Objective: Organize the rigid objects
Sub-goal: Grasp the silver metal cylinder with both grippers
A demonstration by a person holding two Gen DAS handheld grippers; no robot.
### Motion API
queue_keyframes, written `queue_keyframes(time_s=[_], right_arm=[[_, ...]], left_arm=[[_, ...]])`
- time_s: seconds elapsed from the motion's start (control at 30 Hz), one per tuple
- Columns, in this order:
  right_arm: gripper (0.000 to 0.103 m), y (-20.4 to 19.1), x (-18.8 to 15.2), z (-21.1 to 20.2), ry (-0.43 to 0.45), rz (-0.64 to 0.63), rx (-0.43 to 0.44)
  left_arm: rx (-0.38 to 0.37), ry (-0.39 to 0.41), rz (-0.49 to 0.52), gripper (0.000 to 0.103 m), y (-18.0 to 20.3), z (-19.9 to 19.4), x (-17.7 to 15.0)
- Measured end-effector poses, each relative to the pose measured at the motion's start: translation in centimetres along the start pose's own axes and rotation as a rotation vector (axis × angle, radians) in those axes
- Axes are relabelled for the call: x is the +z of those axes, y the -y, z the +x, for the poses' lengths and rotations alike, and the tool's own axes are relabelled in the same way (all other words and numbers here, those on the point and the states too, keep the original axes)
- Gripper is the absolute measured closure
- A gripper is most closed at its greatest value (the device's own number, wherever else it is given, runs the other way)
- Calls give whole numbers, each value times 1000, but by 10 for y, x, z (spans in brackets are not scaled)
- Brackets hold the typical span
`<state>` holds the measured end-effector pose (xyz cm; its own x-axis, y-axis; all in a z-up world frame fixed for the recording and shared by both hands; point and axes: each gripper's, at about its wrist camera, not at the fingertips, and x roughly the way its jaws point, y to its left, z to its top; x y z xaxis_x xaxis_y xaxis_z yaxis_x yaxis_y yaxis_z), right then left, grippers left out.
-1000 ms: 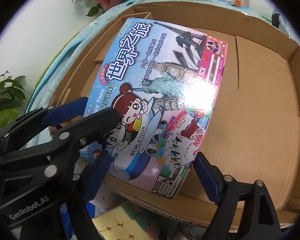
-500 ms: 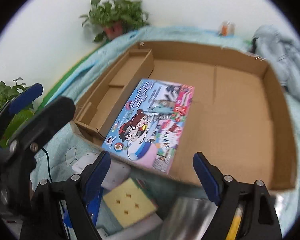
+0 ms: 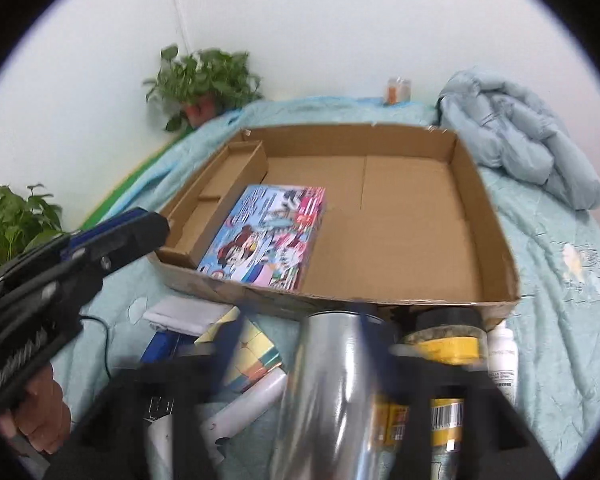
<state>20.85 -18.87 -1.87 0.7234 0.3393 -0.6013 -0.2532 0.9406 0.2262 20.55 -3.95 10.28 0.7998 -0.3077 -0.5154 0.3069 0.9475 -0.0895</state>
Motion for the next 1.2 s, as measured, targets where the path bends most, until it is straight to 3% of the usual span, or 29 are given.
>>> queue_keyframes(time_s=[0.03, 0.23, 0.37, 0.47, 0.6, 0.8, 0.93, 1.2], right_arm=[[2, 2, -4, -4, 10, 5, 18], [2, 31, -42, -17, -64, 130, 160], [3, 36, -60, -21, -106, 171, 198], [13, 34, -65, -8, -167, 208, 234], [34, 34, -69, 17, -262, 234, 150], [34, 34, -75, 14, -274, 259, 159], [34, 32, -90, 0, -323, 277, 184], [34, 18, -120, -35, -459, 265, 182]], left_arm=[[-1, 6, -15, 0, 2, 0, -3], [-143, -143, -115, 1, 5, 22, -26], [-246, -255, -134, 1, 17, 41, -47], [-322, -325, -176, 1, 23, 57, -55], [-361, -339, -191, 2, 30, 60, -55], [-392, -370, -197, 2, 37, 52, -67], [-465, -435, -209, 2, 48, 47, -84], [-517, -576, -268, 3, 71, 37, -135]])
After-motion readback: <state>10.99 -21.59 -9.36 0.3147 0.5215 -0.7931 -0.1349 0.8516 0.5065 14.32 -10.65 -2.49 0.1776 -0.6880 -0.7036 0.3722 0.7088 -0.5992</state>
